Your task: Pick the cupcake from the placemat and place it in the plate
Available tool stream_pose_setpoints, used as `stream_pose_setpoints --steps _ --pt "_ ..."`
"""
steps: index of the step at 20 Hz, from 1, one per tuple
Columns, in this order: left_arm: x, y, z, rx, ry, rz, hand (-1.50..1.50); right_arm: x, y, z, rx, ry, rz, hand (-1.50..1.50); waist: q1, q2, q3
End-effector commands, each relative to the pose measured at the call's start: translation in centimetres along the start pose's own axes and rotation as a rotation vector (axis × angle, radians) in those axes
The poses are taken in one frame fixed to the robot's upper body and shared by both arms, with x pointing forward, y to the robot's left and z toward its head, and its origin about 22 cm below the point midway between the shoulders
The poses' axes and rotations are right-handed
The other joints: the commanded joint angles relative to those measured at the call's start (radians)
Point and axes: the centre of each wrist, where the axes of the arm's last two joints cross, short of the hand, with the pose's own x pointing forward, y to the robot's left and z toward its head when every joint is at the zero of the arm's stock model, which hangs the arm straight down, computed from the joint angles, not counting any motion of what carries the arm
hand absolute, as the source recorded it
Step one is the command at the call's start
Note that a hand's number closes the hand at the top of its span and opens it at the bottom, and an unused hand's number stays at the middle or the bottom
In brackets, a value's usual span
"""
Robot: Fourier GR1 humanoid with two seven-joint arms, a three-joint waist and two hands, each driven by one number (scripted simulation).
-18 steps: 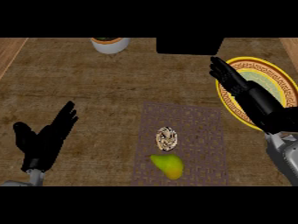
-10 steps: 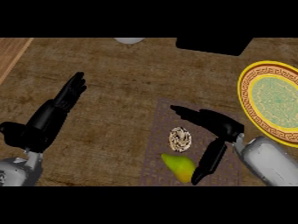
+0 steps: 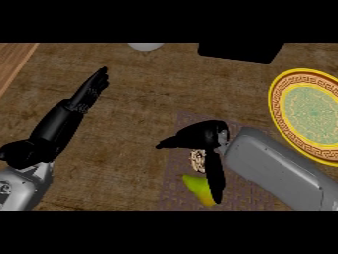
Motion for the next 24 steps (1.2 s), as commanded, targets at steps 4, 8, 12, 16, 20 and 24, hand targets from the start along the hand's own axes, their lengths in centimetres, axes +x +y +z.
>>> stream_pose_setpoints --steps 4,8,12,16,20,24 --pt "-2.4 1.2 1.2 0.049 0.023 -0.029 0.0 6.2 -3.7 -5.8 0.135 0.11 0.218 -1.5 -0.07 -0.014 -0.001" --pt "-2.4 2.1 1.5 0.071 0.012 -0.036 0.0 5.8 -5.9 -6.6 0.315 0.197 0.168 -1.5 -0.092 -0.019 -0.002" --pt "-2.4 2.5 1.6 0.083 0.017 -0.037 0.0 6.7 -7.1 -7.2 0.457 0.266 0.197 -1.5 -0.099 -0.022 -0.002" --pt "-2.2 0.0 0.9 0.051 0.011 -0.029 0.0 7.7 -9.3 -6.3 0.443 0.364 0.252 -1.5 -0.086 -0.016 -0.001" --pt "-2.6 1.4 1.1 0.072 0.001 -0.046 0.0 6.4 -9.8 -6.2 0.42 0.402 0.217 -1.5 -0.09 -0.015 -0.001" --pt "-2.8 1.6 0.3 0.047 0.016 -0.04 0.0 6.2 -10.9 -5.5 0.398 0.419 0.18 -1.5 -0.082 -0.01 -0.001"
